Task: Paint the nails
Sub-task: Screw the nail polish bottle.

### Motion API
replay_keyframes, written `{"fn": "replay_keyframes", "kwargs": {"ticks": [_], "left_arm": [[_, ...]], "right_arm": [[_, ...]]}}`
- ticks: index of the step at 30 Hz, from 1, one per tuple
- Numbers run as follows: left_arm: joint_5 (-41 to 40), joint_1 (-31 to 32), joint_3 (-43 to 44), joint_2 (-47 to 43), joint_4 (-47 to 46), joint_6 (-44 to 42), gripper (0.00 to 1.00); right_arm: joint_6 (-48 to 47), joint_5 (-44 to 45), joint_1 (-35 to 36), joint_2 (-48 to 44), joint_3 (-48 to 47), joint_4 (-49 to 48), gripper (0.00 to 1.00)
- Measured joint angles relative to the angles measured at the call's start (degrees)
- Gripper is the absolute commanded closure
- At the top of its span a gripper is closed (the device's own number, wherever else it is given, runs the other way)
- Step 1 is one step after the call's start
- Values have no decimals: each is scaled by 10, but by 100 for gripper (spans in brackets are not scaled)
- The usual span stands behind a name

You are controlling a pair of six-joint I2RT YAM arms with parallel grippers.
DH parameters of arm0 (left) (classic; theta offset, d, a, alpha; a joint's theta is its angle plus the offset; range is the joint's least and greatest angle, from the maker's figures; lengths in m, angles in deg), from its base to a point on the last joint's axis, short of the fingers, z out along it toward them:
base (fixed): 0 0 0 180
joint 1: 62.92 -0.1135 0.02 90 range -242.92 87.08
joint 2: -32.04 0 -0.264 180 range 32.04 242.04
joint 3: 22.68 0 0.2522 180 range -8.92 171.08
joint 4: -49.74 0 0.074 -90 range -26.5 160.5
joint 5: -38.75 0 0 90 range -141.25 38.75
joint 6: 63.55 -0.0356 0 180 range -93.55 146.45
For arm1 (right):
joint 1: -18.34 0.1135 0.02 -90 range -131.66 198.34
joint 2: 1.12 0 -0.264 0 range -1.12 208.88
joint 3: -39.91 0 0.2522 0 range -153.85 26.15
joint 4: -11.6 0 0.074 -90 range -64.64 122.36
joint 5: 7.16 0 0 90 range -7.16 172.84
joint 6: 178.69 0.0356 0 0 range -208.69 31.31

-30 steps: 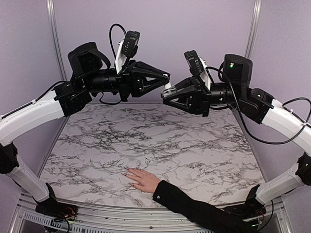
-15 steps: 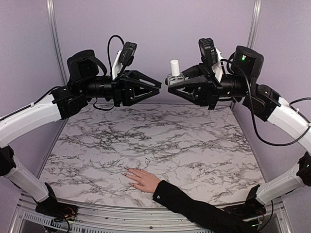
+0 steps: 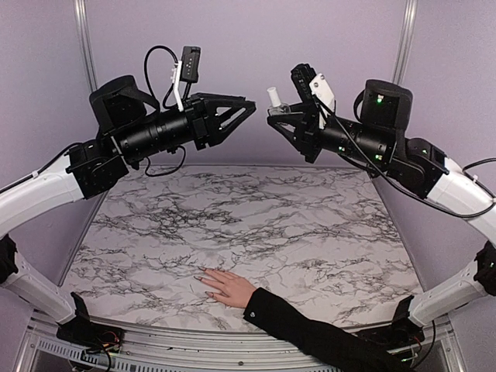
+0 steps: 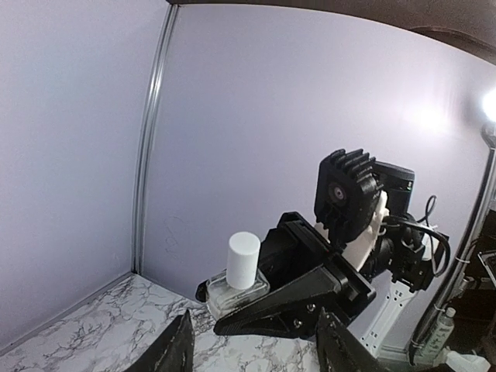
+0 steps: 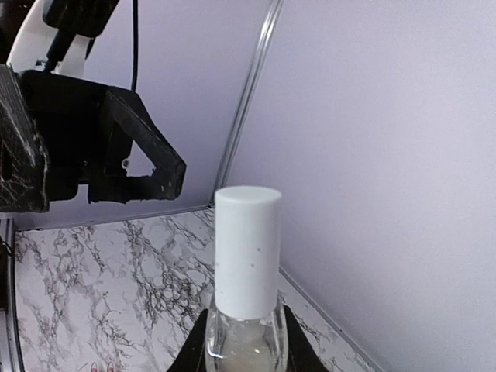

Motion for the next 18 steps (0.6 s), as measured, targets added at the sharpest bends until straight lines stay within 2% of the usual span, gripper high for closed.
{"fn": "replay_keyframes", "kwargs": {"ticks": [5, 12, 18], "left_arm": [[-76, 5, 45, 49, -2, 26, 50], [-114, 5, 99, 123, -1, 63, 66], [-117, 5, 107, 141, -2, 85, 88]], "right_arm": [[-17, 92, 17, 19, 0, 6, 100], [-42, 156, 30, 42, 0, 30, 100], [-55, 179, 33, 45, -1, 35, 100]]}}
